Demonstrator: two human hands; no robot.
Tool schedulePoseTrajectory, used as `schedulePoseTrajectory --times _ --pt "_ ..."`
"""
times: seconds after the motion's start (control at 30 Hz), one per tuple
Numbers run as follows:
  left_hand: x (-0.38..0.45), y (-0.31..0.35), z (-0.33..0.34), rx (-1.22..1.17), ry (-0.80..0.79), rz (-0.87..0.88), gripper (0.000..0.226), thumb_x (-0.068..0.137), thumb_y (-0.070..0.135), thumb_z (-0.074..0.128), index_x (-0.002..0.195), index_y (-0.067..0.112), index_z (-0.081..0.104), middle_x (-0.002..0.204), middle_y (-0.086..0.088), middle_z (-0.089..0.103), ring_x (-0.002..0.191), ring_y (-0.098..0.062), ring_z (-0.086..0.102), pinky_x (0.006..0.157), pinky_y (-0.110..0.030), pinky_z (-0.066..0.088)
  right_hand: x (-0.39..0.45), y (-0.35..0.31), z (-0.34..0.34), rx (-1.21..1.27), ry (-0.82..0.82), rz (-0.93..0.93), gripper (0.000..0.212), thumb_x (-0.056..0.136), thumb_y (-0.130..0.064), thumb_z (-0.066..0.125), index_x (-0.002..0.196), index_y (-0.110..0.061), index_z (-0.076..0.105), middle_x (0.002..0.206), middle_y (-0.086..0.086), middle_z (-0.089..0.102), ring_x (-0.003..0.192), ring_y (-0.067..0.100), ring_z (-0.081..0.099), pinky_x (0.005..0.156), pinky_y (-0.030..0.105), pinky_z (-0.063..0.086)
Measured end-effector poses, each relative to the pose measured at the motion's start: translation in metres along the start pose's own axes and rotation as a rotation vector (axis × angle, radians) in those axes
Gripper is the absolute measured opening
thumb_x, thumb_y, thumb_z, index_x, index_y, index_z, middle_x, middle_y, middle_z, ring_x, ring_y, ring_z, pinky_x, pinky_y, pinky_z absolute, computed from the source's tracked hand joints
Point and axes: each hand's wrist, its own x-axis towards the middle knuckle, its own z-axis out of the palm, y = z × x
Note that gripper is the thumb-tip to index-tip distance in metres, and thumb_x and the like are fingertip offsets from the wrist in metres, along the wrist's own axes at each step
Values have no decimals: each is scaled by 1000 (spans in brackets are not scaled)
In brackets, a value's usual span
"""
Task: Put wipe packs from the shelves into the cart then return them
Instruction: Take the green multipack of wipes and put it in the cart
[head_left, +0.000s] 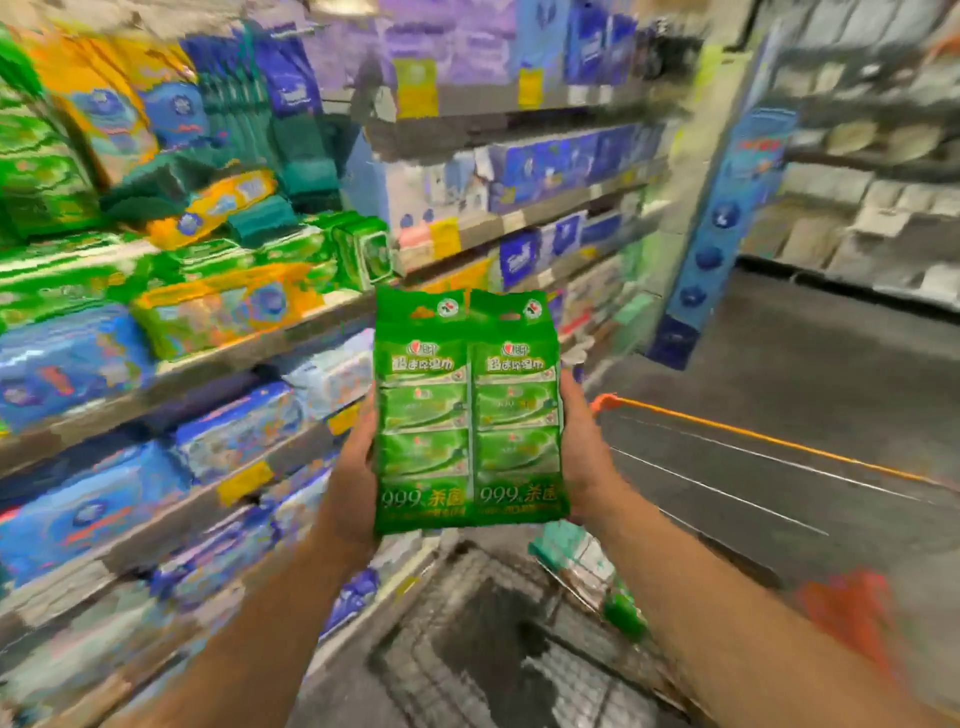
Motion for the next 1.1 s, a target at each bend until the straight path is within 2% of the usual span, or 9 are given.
schedulePoseTrajectory --times 0.07,0.2,0.3,0.37,0.47,0.7,0.9,1.0,1.1 --pt "22 -35 48 -5 -57 -55 55 102 52 35 140 18 56 137 -15 62 121 -36 62 98 -56 52 -4 -20 -58 33 83 -43 66 85 -75 47 125 -27 69 123 8 71 114 31 67 104 54 47" --pt "49 -97 134 28 -155 -161 59 94 59 37 121 20 71 121 -12 71 107 -31 71 82 -46 61 -24 -46 -159 107 168 -53 66 91 -72 37 123 -25 69 121 11 71 110 32 69 102 56 48" --pt "70 -137 176 213 -207 -182 87 72 77 64 140 25 53 135 -10 63 121 -33 63 98 -59 51 -42 -59 -216 120 253 -97 56 95 -63 38 118 -24 71 117 10 73 104 31 71 98 54 51" --pt "90 -164 197 388 -262 -170 93 60 62 82 139 24 49 130 -9 67 113 -30 67 91 -51 56 -49 -62 -251 50 314 -156 39 92 -52 56 117 -24 69 116 7 73 111 33 68 98 55 51" --pt "117 -203 227 469 -392 -253 67 61 28 84 123 19 61 116 -10 74 100 -28 73 83 -43 59 -52 -54 -304 -44 391 -170 39 86 -36 71 123 -23 64 119 5 72 111 30 68 98 57 51" --pt "156 -299 265 444 -315 -465 88 47 42 93 124 14 60 109 -13 75 96 -33 74 84 -57 58 -37 -25 -373 53 595 13 26 90 -21 69 115 -14 65 109 13 74 92 30 73 74 43 62" --pt "223 -343 265 512 -262 -542 93 42 55 92 120 15 60 105 -10 76 92 -28 75 82 -52 60 3 0 -415 -106 778 63 40 78 -31 82 111 -21 63 103 -1 76 83 9 75 62 27 60" --pt "270 -358 245 558 -242 -585 100 41 58 94 124 14 59 107 -10 76 93 -30 75 84 -56 59 24 13 -442 -108 831 129 56 70 -34 86 117 -17 60 109 6 75 87 21 76 75 43 62" --pt "306 -376 220 605 -220 -629 98 43 56 93 126 18 58 109 -9 76 93 -29 75 83 -55 59 41 32 -465 -121 863 193 72 63 -38 86 124 -16 56 111 5 74 88 23 75 75 42 61"
